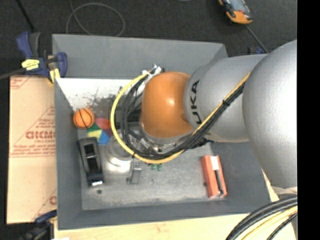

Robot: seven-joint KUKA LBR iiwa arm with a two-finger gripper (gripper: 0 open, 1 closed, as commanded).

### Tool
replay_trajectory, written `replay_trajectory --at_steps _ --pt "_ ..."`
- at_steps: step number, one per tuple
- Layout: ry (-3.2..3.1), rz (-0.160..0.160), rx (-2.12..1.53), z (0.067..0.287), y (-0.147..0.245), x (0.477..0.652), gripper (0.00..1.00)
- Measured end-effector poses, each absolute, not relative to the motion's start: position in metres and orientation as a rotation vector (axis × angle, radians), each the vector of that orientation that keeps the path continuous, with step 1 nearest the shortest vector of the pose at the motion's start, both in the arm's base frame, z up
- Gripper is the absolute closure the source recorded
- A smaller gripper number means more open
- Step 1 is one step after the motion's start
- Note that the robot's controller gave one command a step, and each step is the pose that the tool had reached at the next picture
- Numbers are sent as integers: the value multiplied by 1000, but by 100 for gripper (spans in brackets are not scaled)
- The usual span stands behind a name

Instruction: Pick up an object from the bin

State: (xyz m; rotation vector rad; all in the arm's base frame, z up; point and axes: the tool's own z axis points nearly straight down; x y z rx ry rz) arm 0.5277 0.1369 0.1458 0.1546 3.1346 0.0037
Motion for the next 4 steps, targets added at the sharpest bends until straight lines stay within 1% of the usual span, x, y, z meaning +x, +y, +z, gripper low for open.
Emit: replay_trajectory --at_steps 1,2,3,4 --pt "3142 1 -53 85 131 554 100" --pt "3142 2 -52 85 131 554 100" --pt "3142 -2 -104 115 156 549 100" --pt "3136 2 -119 131 166 555 100"
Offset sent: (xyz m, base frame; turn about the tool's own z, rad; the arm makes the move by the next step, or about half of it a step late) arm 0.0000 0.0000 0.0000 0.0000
